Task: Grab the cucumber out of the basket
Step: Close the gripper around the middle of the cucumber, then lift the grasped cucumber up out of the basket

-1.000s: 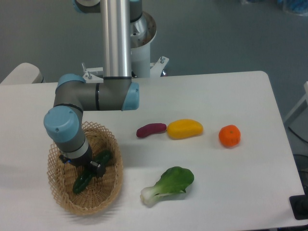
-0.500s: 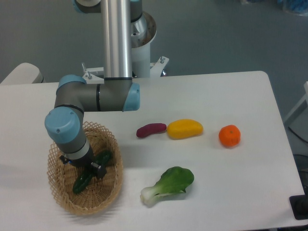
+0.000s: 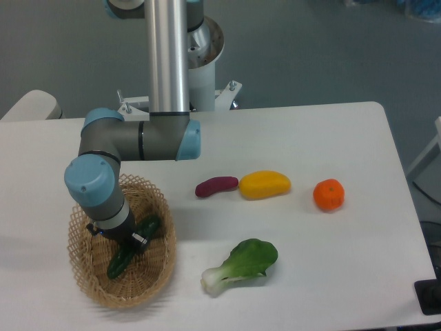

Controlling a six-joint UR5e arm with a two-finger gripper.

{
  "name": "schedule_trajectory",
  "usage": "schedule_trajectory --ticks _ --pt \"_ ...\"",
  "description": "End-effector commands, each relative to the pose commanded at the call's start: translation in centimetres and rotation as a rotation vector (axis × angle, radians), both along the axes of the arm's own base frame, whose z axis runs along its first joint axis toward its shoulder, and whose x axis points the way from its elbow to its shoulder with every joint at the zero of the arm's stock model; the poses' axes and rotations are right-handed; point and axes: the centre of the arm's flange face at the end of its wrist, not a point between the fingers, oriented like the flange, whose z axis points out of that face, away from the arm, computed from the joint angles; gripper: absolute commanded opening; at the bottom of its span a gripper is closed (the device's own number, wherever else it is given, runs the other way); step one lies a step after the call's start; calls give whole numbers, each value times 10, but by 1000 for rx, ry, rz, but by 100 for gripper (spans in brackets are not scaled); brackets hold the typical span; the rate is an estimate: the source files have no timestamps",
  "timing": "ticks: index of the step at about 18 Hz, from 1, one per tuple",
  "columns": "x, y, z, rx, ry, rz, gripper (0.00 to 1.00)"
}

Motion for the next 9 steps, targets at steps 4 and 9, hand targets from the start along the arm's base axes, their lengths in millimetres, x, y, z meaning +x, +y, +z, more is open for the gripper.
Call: schedule_trajectory --ticks 4,9 --pt "-3 -1 4 5 1 4 34" --pt "-11 0 28 34 17 12 34"
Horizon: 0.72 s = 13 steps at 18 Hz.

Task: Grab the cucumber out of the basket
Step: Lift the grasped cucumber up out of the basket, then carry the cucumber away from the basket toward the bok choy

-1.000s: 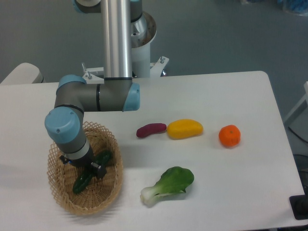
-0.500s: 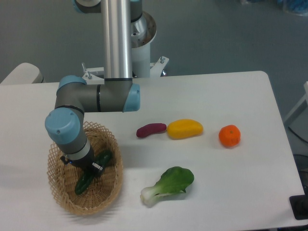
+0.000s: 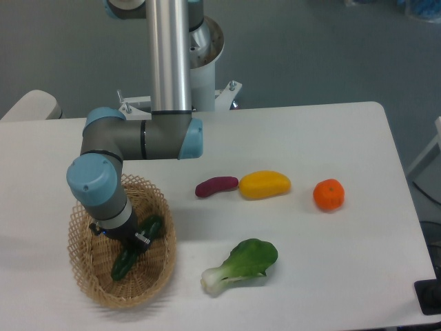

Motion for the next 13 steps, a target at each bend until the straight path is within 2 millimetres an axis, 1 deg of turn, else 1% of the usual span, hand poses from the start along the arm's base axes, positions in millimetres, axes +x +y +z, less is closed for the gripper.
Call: schedule_trajectory --ticks 1,3,5,7,10,12,13 --pt "-1 2 15 17 11 -3 34" --pt "-5 -1 44 29 28 -38 34" --pt "-19 -11 67 21 40 -71 34" --pt "-40 -22 88 21 52 -91 34" --pt "-73 -36 115 24 72 -131 34" --pt "-98 -50 127 11 79 -159 34" --pt "-111 -58 129 5 83 -171 34"
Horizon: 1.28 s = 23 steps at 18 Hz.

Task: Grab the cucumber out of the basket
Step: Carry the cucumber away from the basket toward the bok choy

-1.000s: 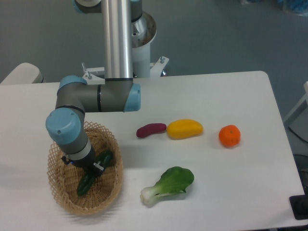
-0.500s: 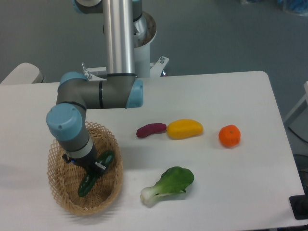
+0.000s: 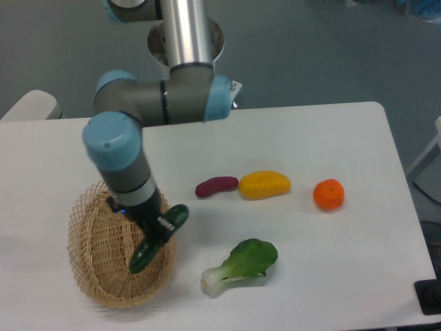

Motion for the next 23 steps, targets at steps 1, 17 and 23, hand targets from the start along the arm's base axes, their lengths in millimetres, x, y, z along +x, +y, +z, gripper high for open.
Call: schedule_trajectory --ticks 1,17,23 --pt "-12 -8 3 -4 3 -10 34" --pt "-109 -74 18 -71 -5 -207 34" --pt "-109 -75 16 -74 -9 -207 34"
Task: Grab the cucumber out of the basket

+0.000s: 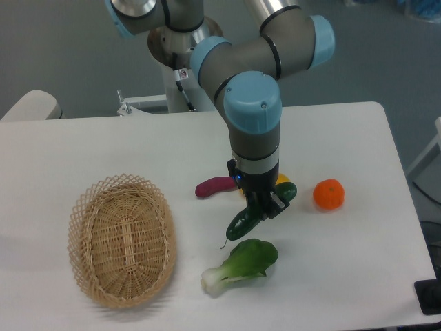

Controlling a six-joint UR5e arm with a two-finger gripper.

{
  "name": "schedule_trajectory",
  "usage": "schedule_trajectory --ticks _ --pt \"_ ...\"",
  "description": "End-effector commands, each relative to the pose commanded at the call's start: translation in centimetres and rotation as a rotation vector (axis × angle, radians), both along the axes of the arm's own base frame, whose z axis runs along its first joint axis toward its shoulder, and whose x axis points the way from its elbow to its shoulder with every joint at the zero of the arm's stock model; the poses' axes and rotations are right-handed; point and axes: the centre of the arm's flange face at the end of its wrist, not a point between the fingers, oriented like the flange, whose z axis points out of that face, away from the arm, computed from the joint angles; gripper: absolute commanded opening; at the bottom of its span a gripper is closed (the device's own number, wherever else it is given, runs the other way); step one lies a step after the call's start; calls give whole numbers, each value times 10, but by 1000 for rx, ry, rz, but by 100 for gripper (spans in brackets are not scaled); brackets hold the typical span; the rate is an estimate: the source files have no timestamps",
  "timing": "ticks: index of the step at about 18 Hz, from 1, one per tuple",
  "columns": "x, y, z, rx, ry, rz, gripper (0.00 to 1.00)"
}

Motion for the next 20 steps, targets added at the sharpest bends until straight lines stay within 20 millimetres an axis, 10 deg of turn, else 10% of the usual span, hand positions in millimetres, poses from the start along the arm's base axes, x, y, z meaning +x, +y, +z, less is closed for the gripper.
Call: schedule_trajectory --ticks 20 --pt "3 0 -2 13 -19 -4 34"
